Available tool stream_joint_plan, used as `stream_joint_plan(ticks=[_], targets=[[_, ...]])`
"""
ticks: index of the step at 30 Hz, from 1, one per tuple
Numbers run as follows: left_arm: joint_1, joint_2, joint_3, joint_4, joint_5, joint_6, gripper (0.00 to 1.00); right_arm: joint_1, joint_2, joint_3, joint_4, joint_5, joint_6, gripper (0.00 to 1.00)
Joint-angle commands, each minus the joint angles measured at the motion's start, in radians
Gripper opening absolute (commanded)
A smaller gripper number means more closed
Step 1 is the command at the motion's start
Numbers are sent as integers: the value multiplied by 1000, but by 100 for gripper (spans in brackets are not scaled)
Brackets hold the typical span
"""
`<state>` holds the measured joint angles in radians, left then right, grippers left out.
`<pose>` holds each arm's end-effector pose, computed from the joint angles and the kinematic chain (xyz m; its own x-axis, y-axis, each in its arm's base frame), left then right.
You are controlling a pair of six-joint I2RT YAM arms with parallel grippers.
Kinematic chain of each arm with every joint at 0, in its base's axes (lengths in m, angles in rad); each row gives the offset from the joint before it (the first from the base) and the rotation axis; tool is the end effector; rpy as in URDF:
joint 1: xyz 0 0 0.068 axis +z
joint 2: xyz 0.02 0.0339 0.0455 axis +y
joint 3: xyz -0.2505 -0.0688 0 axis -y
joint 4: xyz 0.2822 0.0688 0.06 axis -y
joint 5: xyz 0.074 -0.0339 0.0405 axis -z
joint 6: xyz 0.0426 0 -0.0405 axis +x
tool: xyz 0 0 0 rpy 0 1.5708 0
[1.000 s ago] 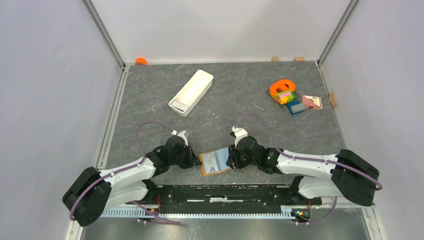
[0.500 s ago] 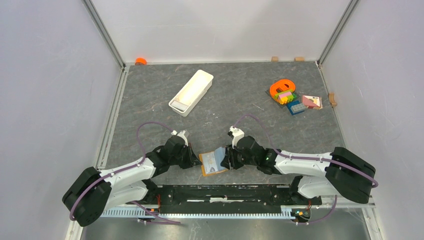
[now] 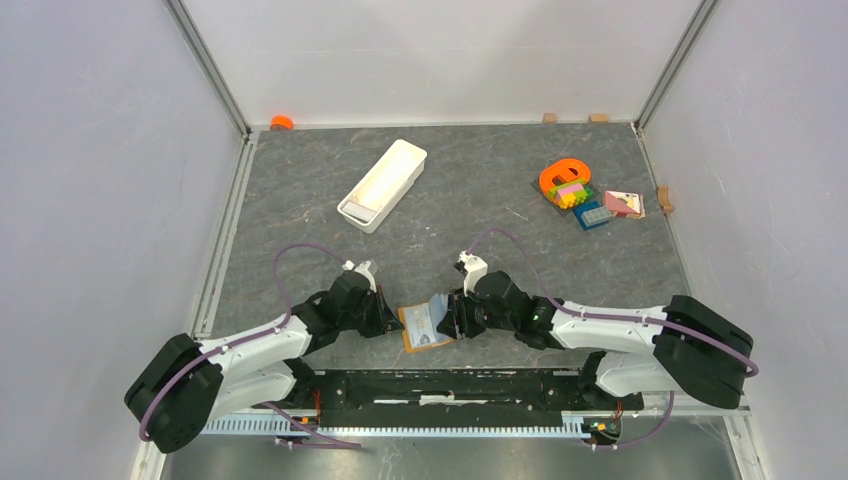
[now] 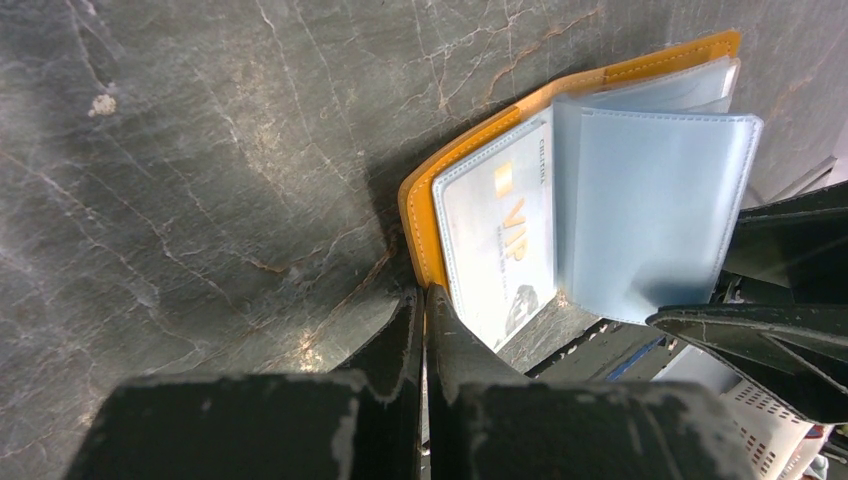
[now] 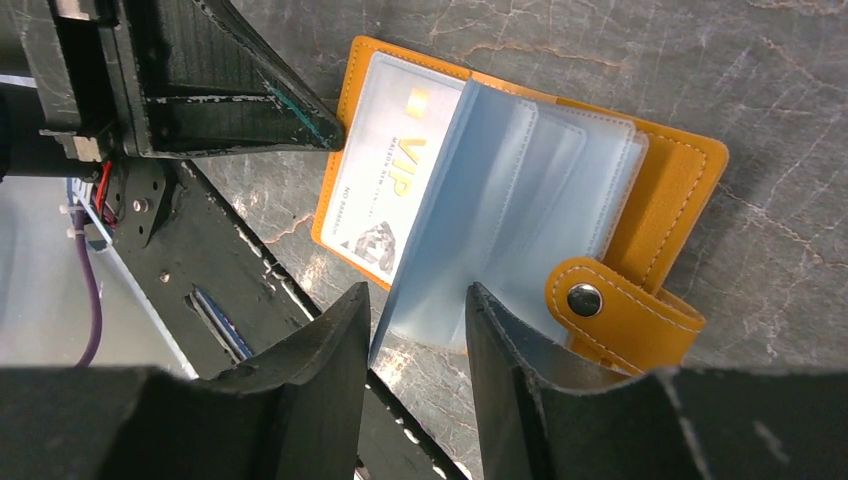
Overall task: Put the credit cards into the card holder
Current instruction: Turn over the card slot in the card holder.
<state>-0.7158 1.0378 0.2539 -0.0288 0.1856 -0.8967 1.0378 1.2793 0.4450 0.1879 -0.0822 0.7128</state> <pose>0.1568 -0.1467 0.0884 -0.9207 -0.2169 -0.3245 0.0343 0.7832 -0.6208 0.1367 0.2386 0.1145 -0.8147 -0.0982 -0.5716 -0.4744 0.6797 0.5594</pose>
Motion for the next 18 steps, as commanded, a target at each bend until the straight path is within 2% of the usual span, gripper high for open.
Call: stream_joint_plan(ticks=[1, 8, 12, 16, 18], targets=[[-5, 5, 31, -11, -6, 24, 2, -2, -34, 1, 49, -14, -1, 46], [-5, 7, 31, -7, -9, 24, 2, -2, -7, -5, 142, -89, 9, 50], [-5, -7, 34, -24, -23, 27, 2, -2, -21, -2, 140, -85, 6, 51], [-5, -41, 44, -56, -43, 33, 11, -2, -58, 8, 65, -20, -19, 53], [-4, -61, 58, -88, -55, 40, 21, -2, -79, 7, 39, 8, -28, 55]])
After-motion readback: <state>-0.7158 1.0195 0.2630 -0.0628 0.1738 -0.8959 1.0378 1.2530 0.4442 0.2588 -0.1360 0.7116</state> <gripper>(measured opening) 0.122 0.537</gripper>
